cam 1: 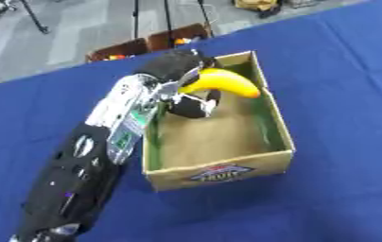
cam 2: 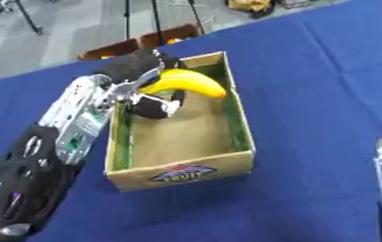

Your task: Pick up objects on the table and place them in the box.

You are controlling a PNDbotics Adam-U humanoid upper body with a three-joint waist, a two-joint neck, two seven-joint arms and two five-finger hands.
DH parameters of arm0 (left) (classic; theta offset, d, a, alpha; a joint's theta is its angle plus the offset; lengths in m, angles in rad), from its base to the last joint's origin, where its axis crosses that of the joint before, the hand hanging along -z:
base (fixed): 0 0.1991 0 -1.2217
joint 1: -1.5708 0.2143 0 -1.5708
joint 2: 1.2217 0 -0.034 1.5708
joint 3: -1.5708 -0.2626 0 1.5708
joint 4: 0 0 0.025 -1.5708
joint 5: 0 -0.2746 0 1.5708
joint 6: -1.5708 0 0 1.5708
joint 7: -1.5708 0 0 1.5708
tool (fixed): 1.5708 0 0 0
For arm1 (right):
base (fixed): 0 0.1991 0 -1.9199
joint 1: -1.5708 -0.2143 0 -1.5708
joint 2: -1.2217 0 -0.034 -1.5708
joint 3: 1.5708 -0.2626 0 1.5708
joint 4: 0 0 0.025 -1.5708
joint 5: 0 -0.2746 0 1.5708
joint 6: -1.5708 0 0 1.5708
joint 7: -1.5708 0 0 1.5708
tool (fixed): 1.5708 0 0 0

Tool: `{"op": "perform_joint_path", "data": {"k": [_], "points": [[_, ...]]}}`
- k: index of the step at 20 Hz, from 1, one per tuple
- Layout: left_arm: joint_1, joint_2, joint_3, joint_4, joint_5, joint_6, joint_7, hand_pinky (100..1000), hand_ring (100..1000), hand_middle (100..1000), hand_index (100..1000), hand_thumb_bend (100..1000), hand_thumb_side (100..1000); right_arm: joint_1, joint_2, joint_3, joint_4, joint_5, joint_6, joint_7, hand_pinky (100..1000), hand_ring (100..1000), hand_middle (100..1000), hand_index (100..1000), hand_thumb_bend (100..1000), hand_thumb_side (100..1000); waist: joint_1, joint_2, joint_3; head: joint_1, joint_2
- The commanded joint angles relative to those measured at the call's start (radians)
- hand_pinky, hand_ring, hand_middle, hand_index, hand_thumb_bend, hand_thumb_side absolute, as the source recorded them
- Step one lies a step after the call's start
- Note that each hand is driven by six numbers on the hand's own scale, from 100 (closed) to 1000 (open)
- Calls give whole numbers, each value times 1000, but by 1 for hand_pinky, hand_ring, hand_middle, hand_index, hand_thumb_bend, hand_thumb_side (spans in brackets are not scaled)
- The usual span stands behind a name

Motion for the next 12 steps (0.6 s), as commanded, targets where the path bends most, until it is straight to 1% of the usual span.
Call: {"op": "perform_joint_path", "data": {"k": [1, 3, 4, 5, 7, 8, 9, 12], "points": [[-11, 3, -2, 1, 2, -4, 7, 112, 387, 550, 676, 100, 338, -13, -6, 0, -15, -3, 2, -4, 773, 852, 599, 884, 100, 877, -10, -17, 0, 4, -9], [-11, 2, -3, 5, 1, -7, 8, 112, 387, 550, 676, 100, 338, -13, -6, 0, -15, -3, 2, -4, 773, 852, 599, 884, 100, 877, -10, -17, 0, 3, -9], [-10, 1, -4, 7, 2, -8, 8, 130, 396, 607, 712, 100, 355, -13, -6, 0, -15, -3, 2, -4, 772, 852, 598, 883, 100, 878, -10, -17, 0, 3, -8], [-6, -3, -8, 15, 5, -12, 2, 132, 397, 628, 730, 100, 364, -13, -6, 0, -15, -3, 2, -4, 772, 852, 598, 883, 100, 878, -10, -17, -1, 4, -8], [-4, -9, -12, 25, 20, -22, -10, 121, 389, 627, 733, 100, 375, -13, -5, -1, -15, -3, 3, -5, 772, 851, 598, 883, 100, 879, -11, -17, -2, 4, -8], [-4, -11, -13, 27, 29, -26, -13, 123, 390, 634, 738, 100, 394, -13, -5, -1, -15, -2, 3, -5, 772, 851, 598, 883, 100, 879, -11, -17, -2, 4, -9], [-3, -12, -14, 29, 37, -29, -17, 131, 394, 665, 762, 100, 431, -14, -6, -1, -15, -2, 3, -5, 772, 851, 597, 883, 100, 879, -11, -16, -3, 4, -9], [0, -12, -18, 32, 45, -40, -29, 146, 408, 751, 814, 100, 473, -13, -7, -2, -15, -2, 4, -7, 773, 852, 597, 883, 100, 878, -10, -16, -3, 3, -7]]}}
